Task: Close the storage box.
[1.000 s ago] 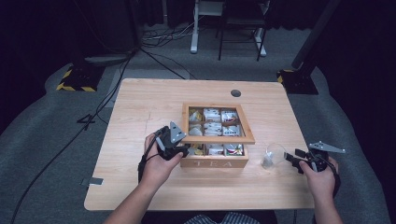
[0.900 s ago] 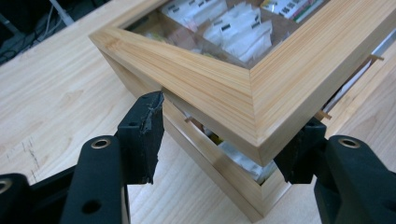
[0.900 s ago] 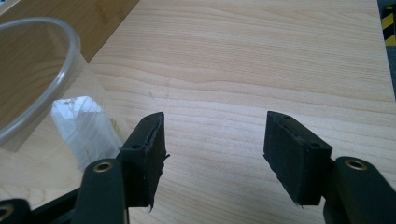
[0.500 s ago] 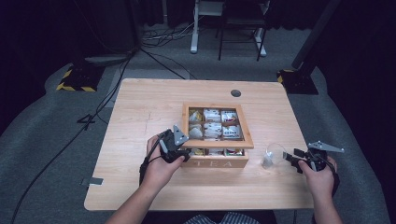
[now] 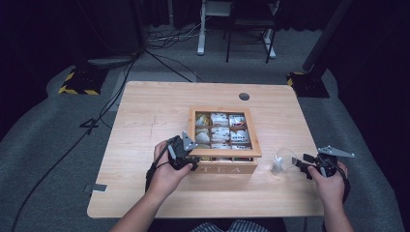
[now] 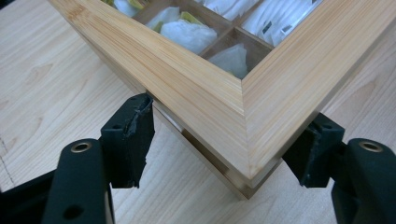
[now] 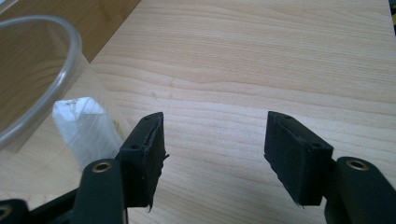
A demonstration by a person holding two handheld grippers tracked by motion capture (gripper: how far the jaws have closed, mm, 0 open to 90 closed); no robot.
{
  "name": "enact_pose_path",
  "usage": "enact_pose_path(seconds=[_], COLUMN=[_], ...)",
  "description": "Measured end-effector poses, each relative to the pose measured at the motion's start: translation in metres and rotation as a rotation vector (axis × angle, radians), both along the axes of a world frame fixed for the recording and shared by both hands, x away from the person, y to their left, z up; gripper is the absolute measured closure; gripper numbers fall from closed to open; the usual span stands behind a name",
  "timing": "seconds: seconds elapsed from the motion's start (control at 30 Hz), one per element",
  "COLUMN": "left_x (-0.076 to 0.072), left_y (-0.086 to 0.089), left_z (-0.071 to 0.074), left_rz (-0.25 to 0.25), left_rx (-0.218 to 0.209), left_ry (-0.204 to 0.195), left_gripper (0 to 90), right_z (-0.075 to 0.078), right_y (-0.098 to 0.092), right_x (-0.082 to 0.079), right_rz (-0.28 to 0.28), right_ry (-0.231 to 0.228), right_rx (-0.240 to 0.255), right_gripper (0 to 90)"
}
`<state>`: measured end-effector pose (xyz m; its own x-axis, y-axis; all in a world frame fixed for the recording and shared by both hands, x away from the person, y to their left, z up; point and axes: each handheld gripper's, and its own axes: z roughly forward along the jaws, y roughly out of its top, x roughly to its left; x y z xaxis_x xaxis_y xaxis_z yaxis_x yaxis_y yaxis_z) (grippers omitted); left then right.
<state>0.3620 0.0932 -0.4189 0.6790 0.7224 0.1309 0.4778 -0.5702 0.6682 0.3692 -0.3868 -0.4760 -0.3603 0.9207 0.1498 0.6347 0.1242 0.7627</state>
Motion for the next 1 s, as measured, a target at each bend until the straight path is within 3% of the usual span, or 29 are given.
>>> enact_pose_path(seconds=[0.53, 0.67, 0.77, 0.9, 1.0], left_x=[0.0000, 0.0003, 0.0001, -0.0004, -0.0007], left_y=[0.0006, 0.0018, 0.0020, -0.0014, -0.0022], left_z=[0.0002, 0.0004, 0.0003, -0.0044, -0.0061], left_rz=[-0.011, -0.016, -0.019, -0.037, -0.035], left_rx=[-0.005, -0.015, -0.011, 0.036, 0.035], left_ry=[0.045, 0.072, 0.078, 0.119, 0.125], left_gripper=[28.5, 27.3, 26.3, 24.0, 22.0], right_z=[-0.0011, -0.0012, -0.0012, -0.0015, -0.0012], right_y=[-0.0003, -0.0003, -0.0004, -0.0001, 0.0003], right_x=[0.0000, 0.0002, 0.0004, 0.0006, 0.0008], right_rz=[-0.003, -0.003, 0.000, 0.002, -0.002], right_ry=[0.002, 0.002, -0.001, -0.001, 0.001], right_rx=[0.003, 0.003, 0.002, 0.001, 0.007], right_gripper=[38.1, 38.2, 38.1, 38.0, 37.9])
